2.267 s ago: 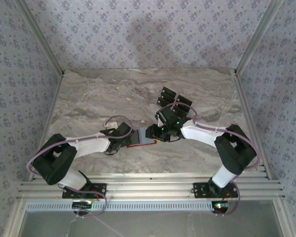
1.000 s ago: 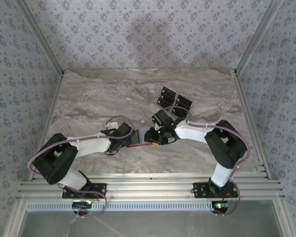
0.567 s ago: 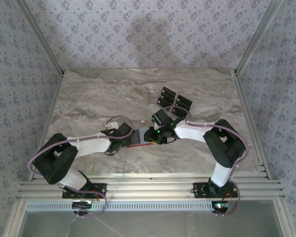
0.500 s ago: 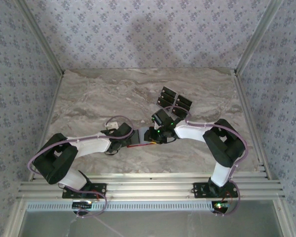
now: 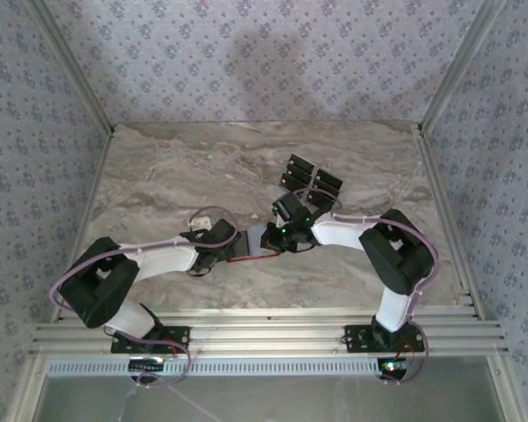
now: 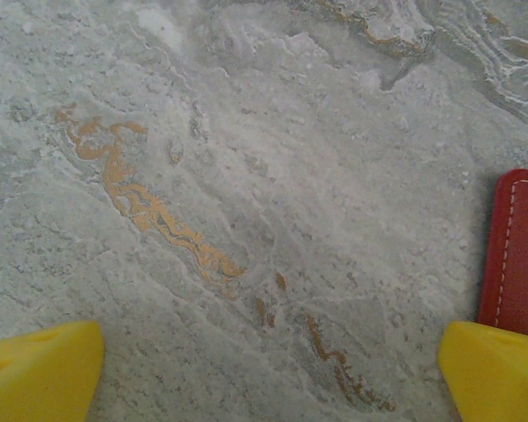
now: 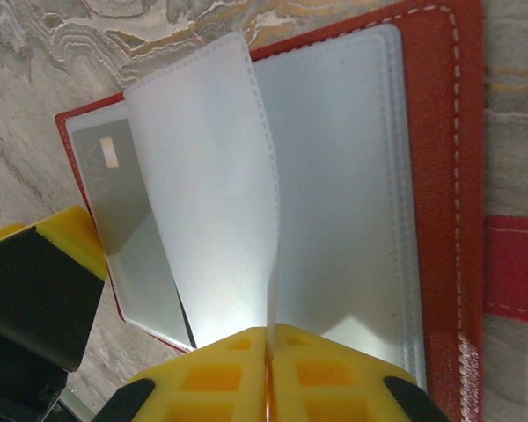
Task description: Put the credit cards into the card holder
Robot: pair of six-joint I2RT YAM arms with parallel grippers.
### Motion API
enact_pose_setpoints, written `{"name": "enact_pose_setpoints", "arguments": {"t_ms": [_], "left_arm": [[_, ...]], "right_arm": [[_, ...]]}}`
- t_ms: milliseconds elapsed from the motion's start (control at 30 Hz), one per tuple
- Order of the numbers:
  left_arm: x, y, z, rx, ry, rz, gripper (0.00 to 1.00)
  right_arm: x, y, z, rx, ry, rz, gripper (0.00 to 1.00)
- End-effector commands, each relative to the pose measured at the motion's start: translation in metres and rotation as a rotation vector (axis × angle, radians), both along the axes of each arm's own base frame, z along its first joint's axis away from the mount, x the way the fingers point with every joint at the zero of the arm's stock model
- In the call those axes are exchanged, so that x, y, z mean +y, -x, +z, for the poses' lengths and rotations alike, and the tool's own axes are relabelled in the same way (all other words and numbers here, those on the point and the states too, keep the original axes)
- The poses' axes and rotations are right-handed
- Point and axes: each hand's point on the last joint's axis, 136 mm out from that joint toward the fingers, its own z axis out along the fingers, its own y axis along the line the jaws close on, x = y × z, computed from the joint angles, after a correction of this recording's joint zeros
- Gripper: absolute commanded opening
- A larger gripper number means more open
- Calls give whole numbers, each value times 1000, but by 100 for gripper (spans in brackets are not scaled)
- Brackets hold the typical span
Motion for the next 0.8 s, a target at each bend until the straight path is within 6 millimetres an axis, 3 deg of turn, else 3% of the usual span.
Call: {"name": "enact_pose_setpoints", "arguments": {"t_ms": [0,167,367,567,767], "left_arm": [[-12,-1,7,-4,32,-37,99],[-4,-5,27,-40,40,-26,99],[14,-4,44,-64,54,14,99],[30,0,56,-90,69,51,99],[36,5,62,-98,73,65,99]], "right_arm": [[7,-1,12,-24,-37,24,9],[24,1,30,-58,-58,83,14],[52,4,39,-85,-56,150,43],[84,2,31,-78,-57,196,47],[95,7,15,-34,-54,214,47]]}}
